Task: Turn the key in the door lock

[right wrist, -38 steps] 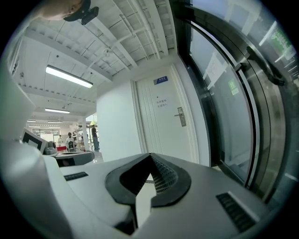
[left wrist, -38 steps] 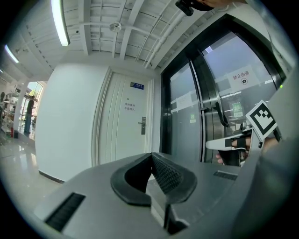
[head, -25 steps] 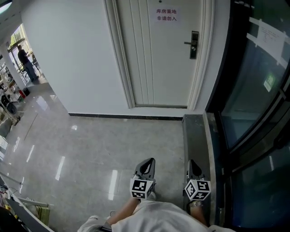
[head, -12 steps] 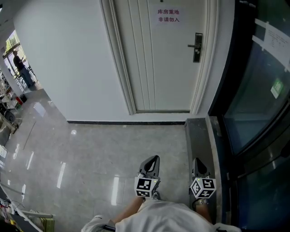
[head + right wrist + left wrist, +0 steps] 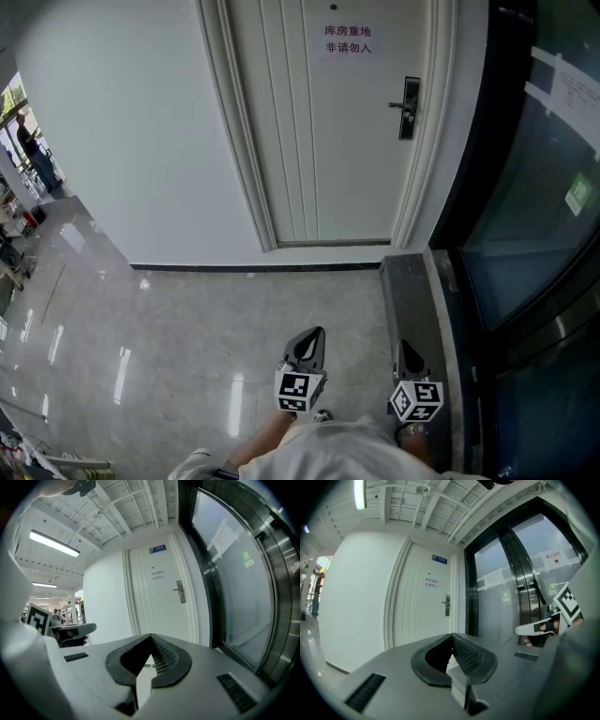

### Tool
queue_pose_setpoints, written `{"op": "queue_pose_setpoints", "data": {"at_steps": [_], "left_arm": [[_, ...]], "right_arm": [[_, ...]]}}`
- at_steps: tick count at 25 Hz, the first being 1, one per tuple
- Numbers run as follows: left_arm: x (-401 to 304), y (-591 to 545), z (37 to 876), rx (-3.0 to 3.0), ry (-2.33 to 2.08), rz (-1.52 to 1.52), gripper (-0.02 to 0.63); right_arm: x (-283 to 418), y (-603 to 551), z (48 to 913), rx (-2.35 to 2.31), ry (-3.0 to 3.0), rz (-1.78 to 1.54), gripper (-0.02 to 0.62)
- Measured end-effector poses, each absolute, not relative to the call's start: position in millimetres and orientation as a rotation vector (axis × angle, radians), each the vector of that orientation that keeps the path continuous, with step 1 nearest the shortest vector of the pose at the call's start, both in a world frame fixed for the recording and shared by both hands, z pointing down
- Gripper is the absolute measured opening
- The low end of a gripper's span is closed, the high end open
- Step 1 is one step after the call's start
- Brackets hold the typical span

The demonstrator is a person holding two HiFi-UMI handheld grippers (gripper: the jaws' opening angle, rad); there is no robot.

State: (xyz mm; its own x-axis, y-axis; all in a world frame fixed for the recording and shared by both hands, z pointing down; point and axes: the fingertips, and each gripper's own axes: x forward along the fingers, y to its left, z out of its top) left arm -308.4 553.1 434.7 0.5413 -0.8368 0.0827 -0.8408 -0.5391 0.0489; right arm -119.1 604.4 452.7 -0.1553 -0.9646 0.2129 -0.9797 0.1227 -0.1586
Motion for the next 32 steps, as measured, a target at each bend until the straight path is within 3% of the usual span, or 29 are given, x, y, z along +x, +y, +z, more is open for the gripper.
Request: {"op": "queue_pose_setpoints", "data": {"at_steps": [15, 32], "left_arm": [[-241, 481, 455, 2.679, -1.422, 0.141, 0.008], [-160, 378, 447, 2.579, -1.623, 0.156, 0.008]], "right_arm": [[-61, 521, 474, 1.986, -2.302, 0.470, -0.003], [58, 400, 461, 1.926, -2.394, 0.440, -0.003]]}}
